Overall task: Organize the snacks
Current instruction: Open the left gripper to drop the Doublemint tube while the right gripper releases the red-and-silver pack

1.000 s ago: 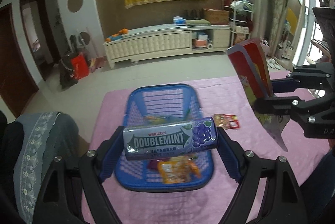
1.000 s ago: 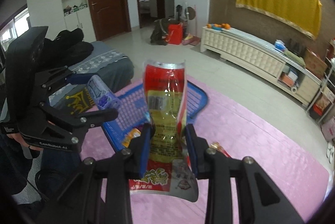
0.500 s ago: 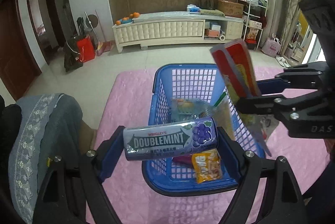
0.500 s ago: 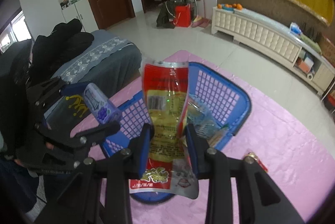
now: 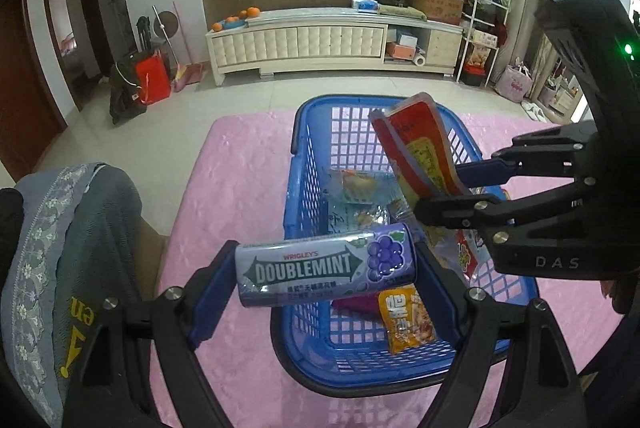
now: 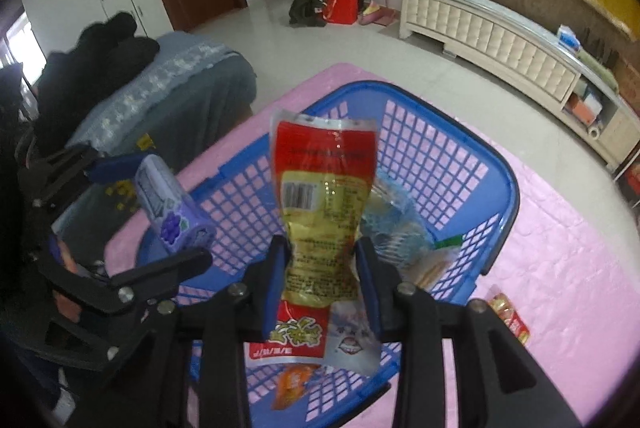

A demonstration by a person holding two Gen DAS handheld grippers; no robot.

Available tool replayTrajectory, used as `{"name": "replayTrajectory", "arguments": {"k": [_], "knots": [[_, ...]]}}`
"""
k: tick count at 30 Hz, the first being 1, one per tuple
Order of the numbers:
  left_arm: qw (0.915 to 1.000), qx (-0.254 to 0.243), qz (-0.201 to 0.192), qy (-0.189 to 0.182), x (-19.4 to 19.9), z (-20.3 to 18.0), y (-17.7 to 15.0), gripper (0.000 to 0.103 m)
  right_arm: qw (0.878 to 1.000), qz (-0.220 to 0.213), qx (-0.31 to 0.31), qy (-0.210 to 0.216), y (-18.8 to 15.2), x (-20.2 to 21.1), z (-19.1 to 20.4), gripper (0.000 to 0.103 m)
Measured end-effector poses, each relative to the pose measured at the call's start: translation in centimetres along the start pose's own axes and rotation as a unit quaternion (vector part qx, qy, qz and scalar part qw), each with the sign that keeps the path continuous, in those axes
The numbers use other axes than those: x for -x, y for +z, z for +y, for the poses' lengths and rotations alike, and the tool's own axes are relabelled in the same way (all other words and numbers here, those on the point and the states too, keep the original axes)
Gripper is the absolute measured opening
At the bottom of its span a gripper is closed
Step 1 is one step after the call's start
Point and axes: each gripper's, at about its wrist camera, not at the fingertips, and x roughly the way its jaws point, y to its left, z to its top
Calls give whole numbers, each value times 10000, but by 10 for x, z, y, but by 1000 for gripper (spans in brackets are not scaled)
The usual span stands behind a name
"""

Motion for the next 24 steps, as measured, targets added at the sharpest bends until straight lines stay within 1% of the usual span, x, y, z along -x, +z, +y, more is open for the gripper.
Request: {"name": "replayTrajectory", "arguments": {"k": [4,5,7,10,12,15,17,19,24], "knots": [[10000,21,57,-69,-3,1,-2,82,9999,103,22,23,0,-7,2,41],[9999,31,70,-82,-4,1,-2,82,9999,137,13,-24,1,-8,1,44],[9999,37,93,-83,-6,1,-3,82,9998,169,-5,-80,3,-10,-2,45],[9999,-24,107,-55,-8,0,-2,82,9998,156,-35,-113,4,-8,-2,55],[9999,-43,91,-76,-9,0,-2,82,9998,194,19,-72,3,-7,0,56],[9998,-70,92,-166,-12,-2,-2,82,9997,208,55,-142,4,-7,0,59],[9997,-114,82,-187,-13,-3,-2,83,9996,190,25,-214,6,-7,-1,69],[9997,-142,81,-192,-14,-5,-3,83,9994,168,23,-290,5,-5,-3,73],[9996,-249,62,-94,-12,-9,-3,83,9993,139,-20,-335,1,2,-8,76]]}}
